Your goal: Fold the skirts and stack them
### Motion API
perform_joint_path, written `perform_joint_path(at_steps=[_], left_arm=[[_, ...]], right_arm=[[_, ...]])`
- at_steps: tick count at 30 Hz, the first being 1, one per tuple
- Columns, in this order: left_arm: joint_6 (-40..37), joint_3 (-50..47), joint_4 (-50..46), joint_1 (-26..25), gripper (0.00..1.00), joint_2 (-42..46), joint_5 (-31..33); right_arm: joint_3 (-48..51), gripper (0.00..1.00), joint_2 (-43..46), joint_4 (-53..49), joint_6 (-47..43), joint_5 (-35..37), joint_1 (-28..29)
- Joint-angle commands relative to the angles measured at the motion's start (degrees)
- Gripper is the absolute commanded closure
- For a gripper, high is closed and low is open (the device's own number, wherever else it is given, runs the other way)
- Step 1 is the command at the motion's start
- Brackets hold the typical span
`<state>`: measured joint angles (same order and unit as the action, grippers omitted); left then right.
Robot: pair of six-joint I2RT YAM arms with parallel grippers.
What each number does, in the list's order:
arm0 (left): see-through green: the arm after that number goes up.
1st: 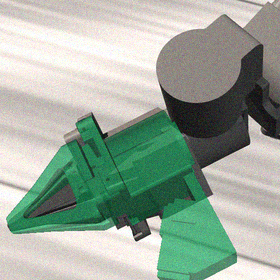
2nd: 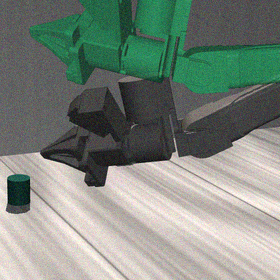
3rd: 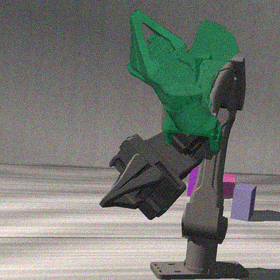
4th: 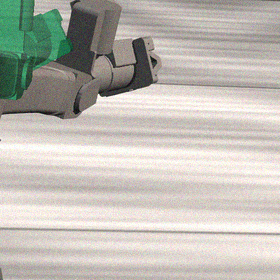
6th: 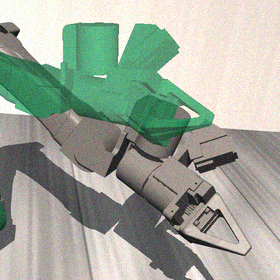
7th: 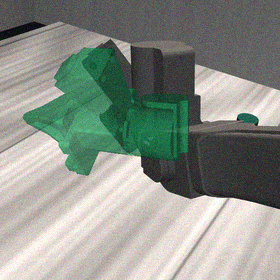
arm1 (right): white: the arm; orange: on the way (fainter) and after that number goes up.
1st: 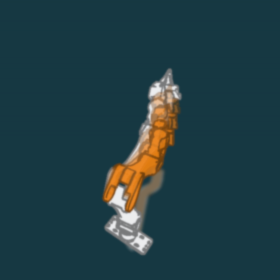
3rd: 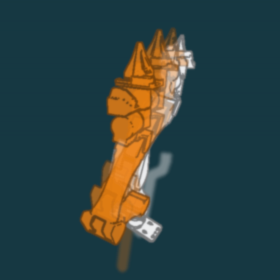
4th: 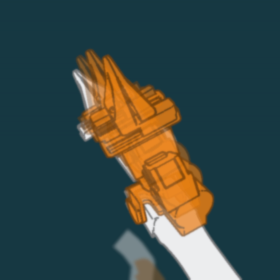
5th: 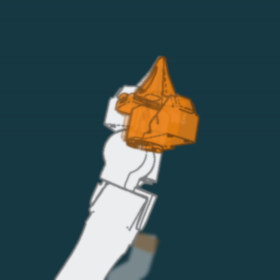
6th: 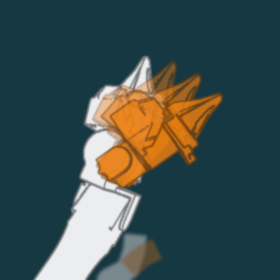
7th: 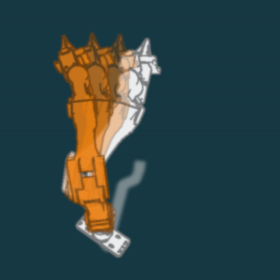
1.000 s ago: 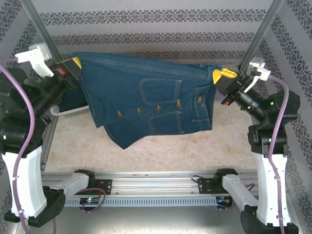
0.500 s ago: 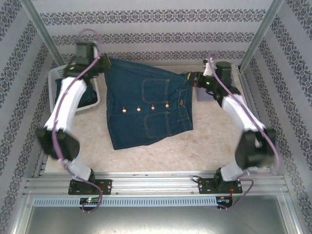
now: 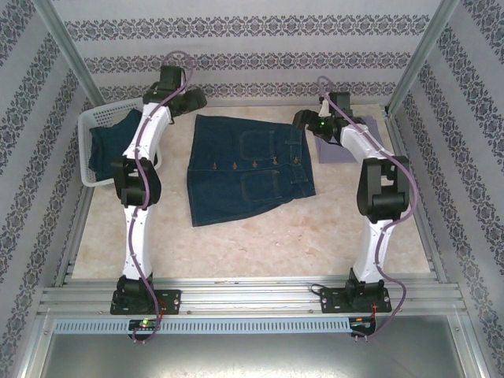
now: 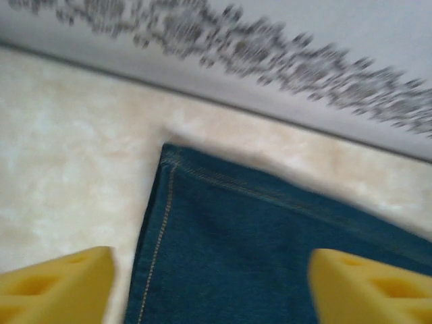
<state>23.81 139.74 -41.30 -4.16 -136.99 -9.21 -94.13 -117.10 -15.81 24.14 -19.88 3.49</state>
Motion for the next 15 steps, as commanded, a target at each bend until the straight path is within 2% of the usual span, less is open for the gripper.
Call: perform_joint_path(at_steps=[1,4,7,9,12,15], left_arm=[[0.87,-5.17,-5.93,-3.04,0.00,10.13,-1.45],[6.69,-24.04,1.30,-4.63,0.00,22.82,-1.86],[15.22,-46.93,9.29,-6.12,0.00,37.17,-1.63],[20.38,-58.68,11.86,-6.92,0.00,44.28,-1.63],[31.10,-78.98,12.38,-7.94,0.00,56.71,-2.73],[42.26,-94.72,14.66,-8.73,0.00,66.99,-6.38]], right_arm=[[6.25,0.02,10.49,-8.46,1.59,8.77,-0.38],[15.72,0.02,17.00,-12.13,5.19,8.97,-0.46],[27.00,0.02,22.88,-12.21,10.42,6.02,-0.60],[31.59,0.02,25.20,-11.32,13.23,4.23,-0.79],[41.41,0.04,28.89,-4.44,22.02,-1.99,-1.12],[46.09,0.08,28.45,2.42,28.70,-8.33,-1.64]])
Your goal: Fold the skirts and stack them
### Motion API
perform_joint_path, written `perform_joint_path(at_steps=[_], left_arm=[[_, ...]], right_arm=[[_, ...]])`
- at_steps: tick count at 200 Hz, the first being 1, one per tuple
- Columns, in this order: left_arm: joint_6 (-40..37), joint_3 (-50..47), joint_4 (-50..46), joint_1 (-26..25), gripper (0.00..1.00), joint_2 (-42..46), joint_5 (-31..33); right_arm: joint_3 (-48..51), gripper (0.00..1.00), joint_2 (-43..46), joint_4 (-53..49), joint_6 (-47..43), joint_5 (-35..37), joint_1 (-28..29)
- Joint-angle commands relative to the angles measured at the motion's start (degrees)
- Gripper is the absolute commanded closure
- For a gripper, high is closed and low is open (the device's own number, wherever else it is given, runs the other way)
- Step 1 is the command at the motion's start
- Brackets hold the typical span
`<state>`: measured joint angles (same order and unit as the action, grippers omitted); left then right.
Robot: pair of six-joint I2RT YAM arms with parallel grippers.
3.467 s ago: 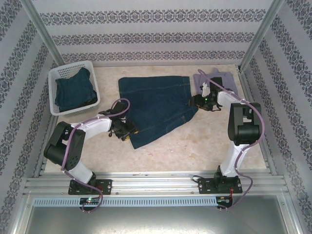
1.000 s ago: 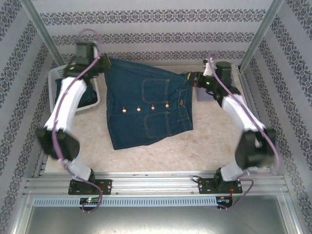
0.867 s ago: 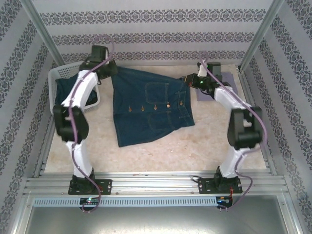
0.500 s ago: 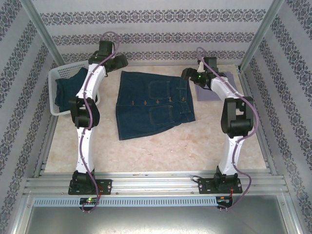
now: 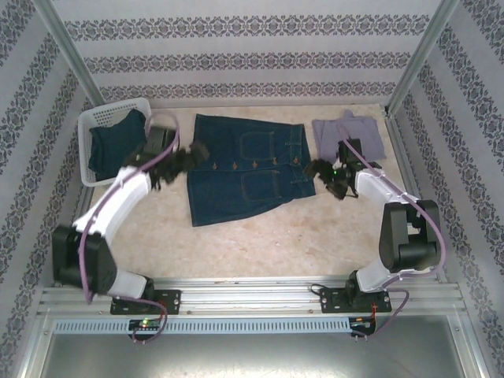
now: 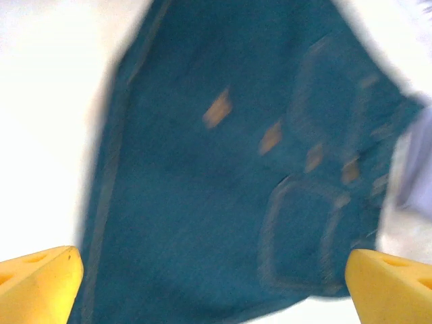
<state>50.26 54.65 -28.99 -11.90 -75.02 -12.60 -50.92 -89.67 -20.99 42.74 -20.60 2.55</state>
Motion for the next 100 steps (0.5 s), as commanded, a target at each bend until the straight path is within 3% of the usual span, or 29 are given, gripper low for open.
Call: perform_joint_path(at_steps=[1,36,50,100], left_arm=[[19.24,-13.75,3.14,-1.63,0.00,7.81,-4.06],[25.18,-22.25,6.08,-3.55,0.06,13.09,-5.02],[26.28,-23.13,9.07,-3.80,0.10,11.19,-5.88],[30.78,-24.55,20.76,-6.52,0.23,1.97,-6.72]], right_arm=[[3.94,0.09,0.58,10.09,11.93,-8.66,-0.70],[5.48,0.17,-2.44,17.57,15.97,-9.41,-0.20],[5.65,0.19,-3.33,19.17,16.33,-9.00,0.15],[6.66,0.43,-5.71,21.28,15.28,-7.15,0.27]])
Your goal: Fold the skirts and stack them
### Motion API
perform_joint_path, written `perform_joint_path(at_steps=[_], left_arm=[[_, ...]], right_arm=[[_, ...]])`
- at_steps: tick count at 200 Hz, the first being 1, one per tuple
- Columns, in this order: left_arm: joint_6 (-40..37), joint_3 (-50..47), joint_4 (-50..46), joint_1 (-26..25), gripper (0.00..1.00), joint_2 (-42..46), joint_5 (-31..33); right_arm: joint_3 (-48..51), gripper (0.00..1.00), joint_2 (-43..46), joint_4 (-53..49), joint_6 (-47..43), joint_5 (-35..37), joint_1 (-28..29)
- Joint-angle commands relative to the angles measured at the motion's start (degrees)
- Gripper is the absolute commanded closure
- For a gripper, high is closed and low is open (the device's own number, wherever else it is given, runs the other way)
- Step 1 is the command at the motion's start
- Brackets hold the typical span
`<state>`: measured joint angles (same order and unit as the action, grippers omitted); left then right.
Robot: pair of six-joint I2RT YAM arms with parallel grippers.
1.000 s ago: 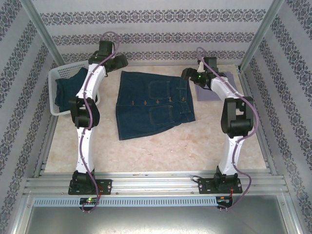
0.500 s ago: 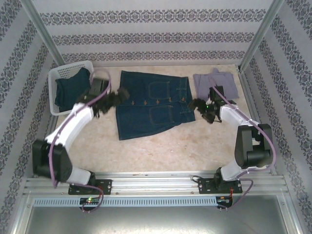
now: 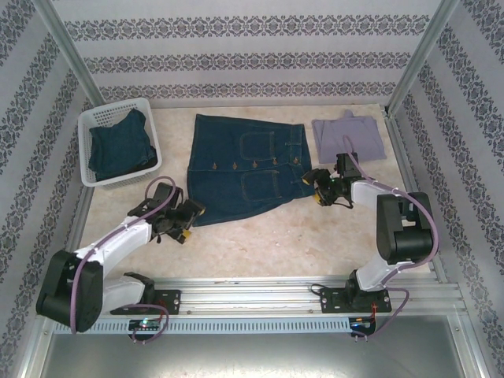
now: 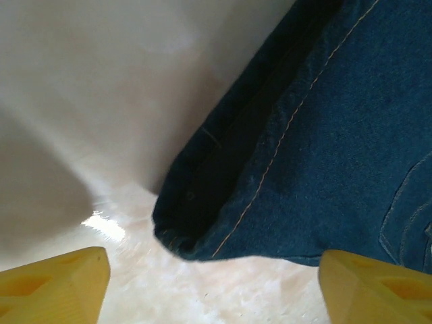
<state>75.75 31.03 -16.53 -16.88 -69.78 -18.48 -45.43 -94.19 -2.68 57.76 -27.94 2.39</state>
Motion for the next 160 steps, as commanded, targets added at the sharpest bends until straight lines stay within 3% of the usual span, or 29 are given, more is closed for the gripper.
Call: perform_joint_path(at_steps=[1,23,45,93,102,132,160], left_arm=[[5.38,-0.90,8.47,-1.60,0.23,-3.40,-0.89],[6.15,-0.12,8.94,-2.82,0.30,-5.92,0.04],[6.76,-0.71,10.26,-3.21,0.46,-7.84,1.55],[2.82,-0.54,6.40,-0.71,0.91,-7.04,9.92],[1.33,-0.58,5.14,1.09,1.00,-5.32,10.40],[-4.50,0.22,-8.62,4.46,1.00,6.35,16.99],[-6.52,0.13,-16.10,5.12,1.00,13.66,13.31]], right_arm=[[1.20,0.44,-1.22,3.00,0.26,0.18,0.42],[1.98,0.52,-1.51,4.38,0.28,-0.18,0.42],[2.62,0.64,-1.61,5.52,0.09,-0.44,0.43],[2.88,1.00,3.20,1.09,-4.38,2.53,-1.76],[2.34,1.00,4.38,-1.90,-6.27,2.77,-2.62],[4.56,1.00,9.77,-9.75,-11.00,7.14,-5.98],[6.68,1.00,14.70,-14.09,-10.41,6.97,-5.27]])
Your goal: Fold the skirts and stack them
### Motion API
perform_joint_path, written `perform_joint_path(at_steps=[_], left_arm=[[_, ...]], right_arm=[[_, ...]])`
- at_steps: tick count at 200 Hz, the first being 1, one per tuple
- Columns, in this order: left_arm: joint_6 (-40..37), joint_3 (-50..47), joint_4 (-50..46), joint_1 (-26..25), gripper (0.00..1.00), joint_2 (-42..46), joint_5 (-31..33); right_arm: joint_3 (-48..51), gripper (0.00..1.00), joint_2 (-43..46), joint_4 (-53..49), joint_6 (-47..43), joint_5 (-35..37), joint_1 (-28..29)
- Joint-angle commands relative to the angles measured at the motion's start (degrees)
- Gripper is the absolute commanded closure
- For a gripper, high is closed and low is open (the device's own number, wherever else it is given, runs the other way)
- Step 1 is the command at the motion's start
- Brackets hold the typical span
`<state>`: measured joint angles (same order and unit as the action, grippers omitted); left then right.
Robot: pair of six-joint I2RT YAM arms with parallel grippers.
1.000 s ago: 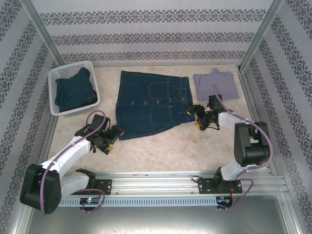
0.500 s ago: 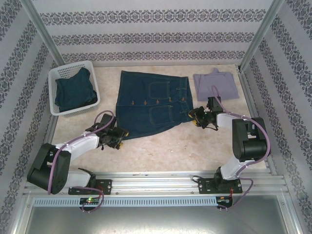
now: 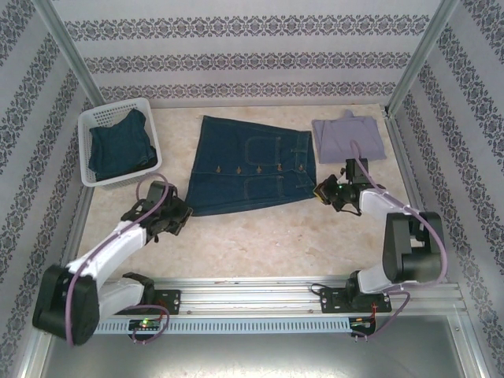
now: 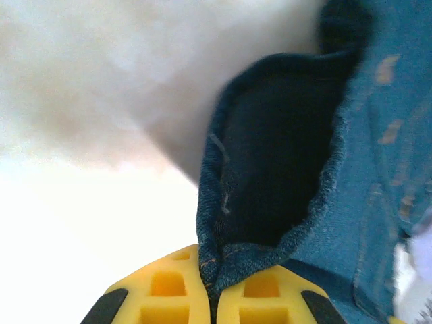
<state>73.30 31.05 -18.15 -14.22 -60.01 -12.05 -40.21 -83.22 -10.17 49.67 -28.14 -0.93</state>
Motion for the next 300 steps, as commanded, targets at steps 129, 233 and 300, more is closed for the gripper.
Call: perform_joint_path(at_steps=[129,233,300], left_arm=[[-32.61,61.75,-7.55,4.27,1.00,-38.25,3.64],[-33.20,83.62,-14.36,6.01,0.64,-63.81,4.01],[-32.69,82.61,-12.86,4.85,0.00,-59.95,-3.42]], right_arm=[[-28.83,1.00,-12.36,-3.87,1.85,15.20,3.72],[-42.41,0.79,-29.91,0.15,3.24,12.18,2.52],[-38.48,0.02,-22.97,8.85,-3.17,9.90,4.17]])
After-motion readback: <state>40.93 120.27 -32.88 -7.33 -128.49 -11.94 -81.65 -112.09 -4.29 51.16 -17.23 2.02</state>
